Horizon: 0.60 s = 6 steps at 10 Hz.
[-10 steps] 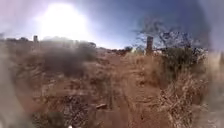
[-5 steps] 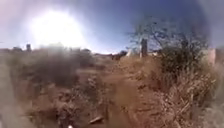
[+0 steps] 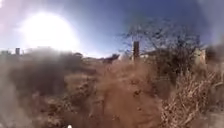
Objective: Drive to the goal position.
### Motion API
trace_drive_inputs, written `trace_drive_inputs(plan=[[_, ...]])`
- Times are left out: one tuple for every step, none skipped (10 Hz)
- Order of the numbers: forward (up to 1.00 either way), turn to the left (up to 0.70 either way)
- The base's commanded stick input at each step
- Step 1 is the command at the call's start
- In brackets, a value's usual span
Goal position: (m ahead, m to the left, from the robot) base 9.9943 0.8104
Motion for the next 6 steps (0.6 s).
trace_drive_inputs(plan=[[0.5, 0.0], [0.5, 0.0], [0.5, 0.0], [0.5, 0.0], [0.5, 0.0], [0.5, 0.0]])
